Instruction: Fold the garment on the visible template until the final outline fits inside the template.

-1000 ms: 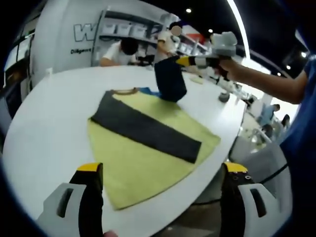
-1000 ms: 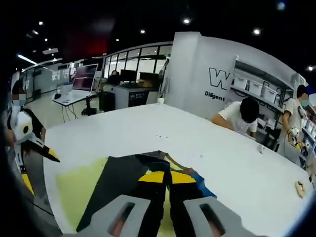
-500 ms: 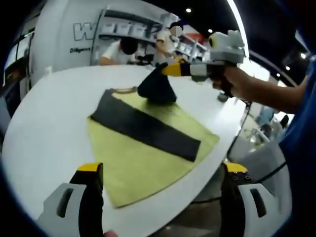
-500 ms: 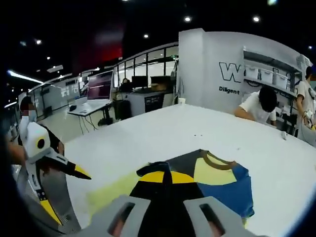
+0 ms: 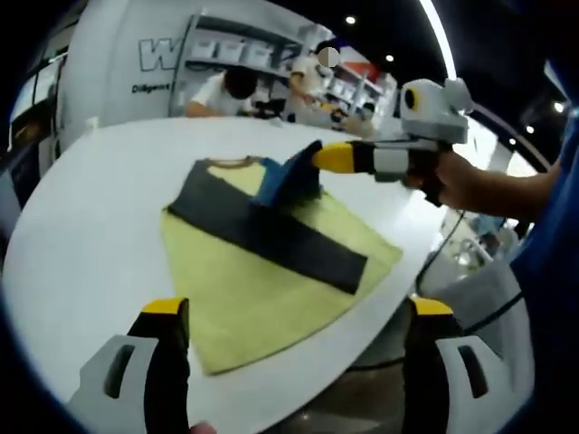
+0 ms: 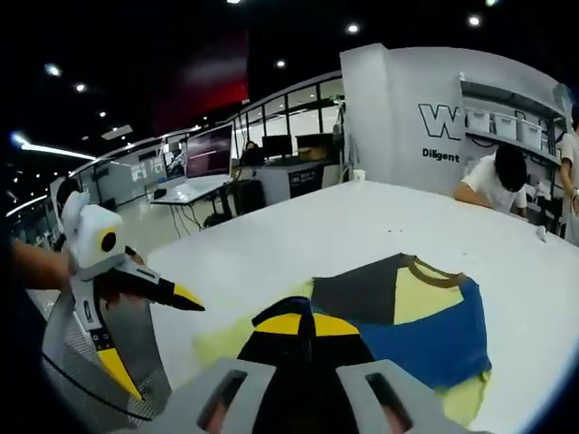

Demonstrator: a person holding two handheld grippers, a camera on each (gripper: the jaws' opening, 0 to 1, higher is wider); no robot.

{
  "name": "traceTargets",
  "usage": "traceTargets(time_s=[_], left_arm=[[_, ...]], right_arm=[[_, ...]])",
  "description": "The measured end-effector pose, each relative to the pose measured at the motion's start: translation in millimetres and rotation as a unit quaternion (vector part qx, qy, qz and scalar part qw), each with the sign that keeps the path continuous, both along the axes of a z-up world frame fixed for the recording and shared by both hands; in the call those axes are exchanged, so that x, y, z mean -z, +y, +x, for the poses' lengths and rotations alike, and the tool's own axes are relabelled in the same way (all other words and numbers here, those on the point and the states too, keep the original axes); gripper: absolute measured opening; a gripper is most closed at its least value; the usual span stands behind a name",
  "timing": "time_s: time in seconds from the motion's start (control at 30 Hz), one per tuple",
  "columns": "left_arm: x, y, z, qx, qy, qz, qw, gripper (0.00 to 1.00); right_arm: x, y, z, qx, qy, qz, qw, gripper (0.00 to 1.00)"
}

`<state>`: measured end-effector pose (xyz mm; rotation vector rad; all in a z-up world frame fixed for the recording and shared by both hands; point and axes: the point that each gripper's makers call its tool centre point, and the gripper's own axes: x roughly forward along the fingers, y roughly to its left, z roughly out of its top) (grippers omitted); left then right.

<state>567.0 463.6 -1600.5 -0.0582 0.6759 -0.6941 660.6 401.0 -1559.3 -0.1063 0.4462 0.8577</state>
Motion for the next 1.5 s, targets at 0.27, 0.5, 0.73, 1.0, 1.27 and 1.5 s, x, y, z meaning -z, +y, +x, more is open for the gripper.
traceTargets(time_s=[0.27, 0.5, 0.73, 1.0, 1.27, 1.5], left_arm=[[2.4, 8.1, -1.6, -0.001, 0.005, 0.008, 1.0, 0.96], [6.5, 8.4, -3.8, 0.003, 0.008, 0.013, 0.9999, 0.96], [8.3, 5.7, -5.4, 0.005, 0.01, 0.015, 0.9998, 0.96], [15.4, 9.7, -7.9, 0.005, 0.012, 0.017, 0.9998, 0.96], [16.0, 7.2, -11.2, 0.004, 0.014, 0.019, 0.9997, 0.96], [17.8, 7.3, -12.2, 0.006, 0.016, 0.019, 0.9997, 0.96]], right_arm=[[21.9, 8.1, -20.1, -0.025, 0.017, -0.015, 0.9994, 0.0], [44.1, 7.1, -32.4, -0.033, 0.033, -0.027, 0.9985, 0.0], [57.1, 5.0, -40.3, -0.038, 0.045, -0.038, 0.9975, 0.0], [67.6, -2.8, -47.9, -0.036, 0.054, -0.039, 0.9971, 0.0], [92.0, -22.7, -73.4, -0.072, 0.076, -0.081, 0.9912, 0.01], [92.9, -34.8, -92.9, -0.095, 0.068, -0.087, 0.9894, 0.14]])
